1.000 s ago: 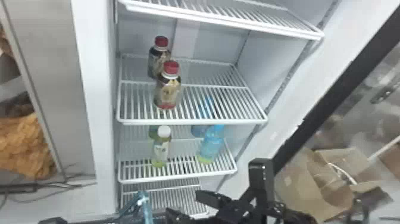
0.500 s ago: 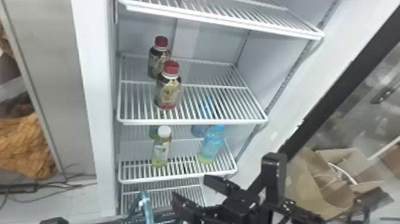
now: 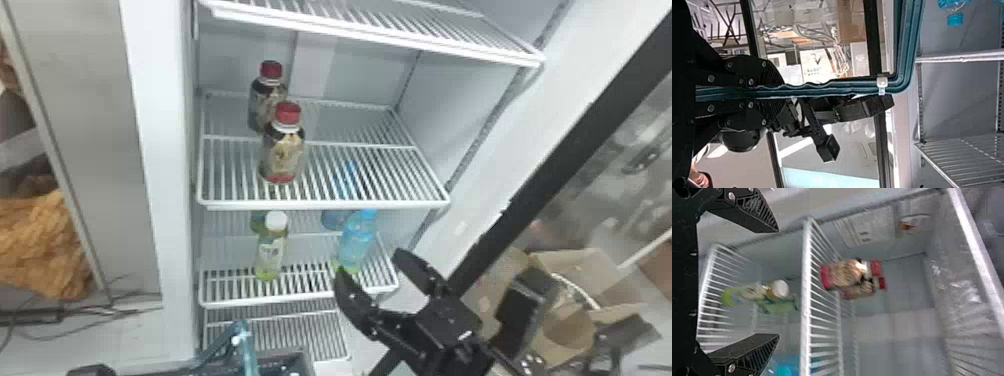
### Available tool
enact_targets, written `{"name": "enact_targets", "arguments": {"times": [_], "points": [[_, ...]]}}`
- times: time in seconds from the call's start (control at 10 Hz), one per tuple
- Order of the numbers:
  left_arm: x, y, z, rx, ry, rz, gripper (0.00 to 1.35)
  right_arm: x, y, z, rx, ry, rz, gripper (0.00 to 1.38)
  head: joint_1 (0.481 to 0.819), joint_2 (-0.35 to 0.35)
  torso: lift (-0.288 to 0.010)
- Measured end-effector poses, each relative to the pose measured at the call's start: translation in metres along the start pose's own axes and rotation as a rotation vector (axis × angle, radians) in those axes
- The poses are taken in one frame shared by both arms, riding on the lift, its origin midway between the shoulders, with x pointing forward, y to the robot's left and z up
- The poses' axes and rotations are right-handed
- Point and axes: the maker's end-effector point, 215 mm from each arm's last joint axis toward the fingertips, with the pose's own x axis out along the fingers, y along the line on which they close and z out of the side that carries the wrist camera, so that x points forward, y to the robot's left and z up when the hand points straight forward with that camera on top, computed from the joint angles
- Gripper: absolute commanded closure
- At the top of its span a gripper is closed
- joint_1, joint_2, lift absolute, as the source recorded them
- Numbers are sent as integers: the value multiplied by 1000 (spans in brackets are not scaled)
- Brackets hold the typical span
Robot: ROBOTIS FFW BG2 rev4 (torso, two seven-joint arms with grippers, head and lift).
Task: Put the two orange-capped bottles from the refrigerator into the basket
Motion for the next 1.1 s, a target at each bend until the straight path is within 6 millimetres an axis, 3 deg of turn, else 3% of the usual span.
{"name": "enact_targets", "arguments": {"times": [0.3,0.5,1.1], "points": [[0,1,-1,0,1,1,1207,-12,-21,26,-22,-182,-91,116,695,-350,-40],[1,0,0,0,-1,0,1207,-23,-33,30,-9,-230,-160,116,695,-350,-40],[3,1,1,-1,1,-4,1207,-33,-32,41,21,-285,-196,116,695,-350,-40]]}}
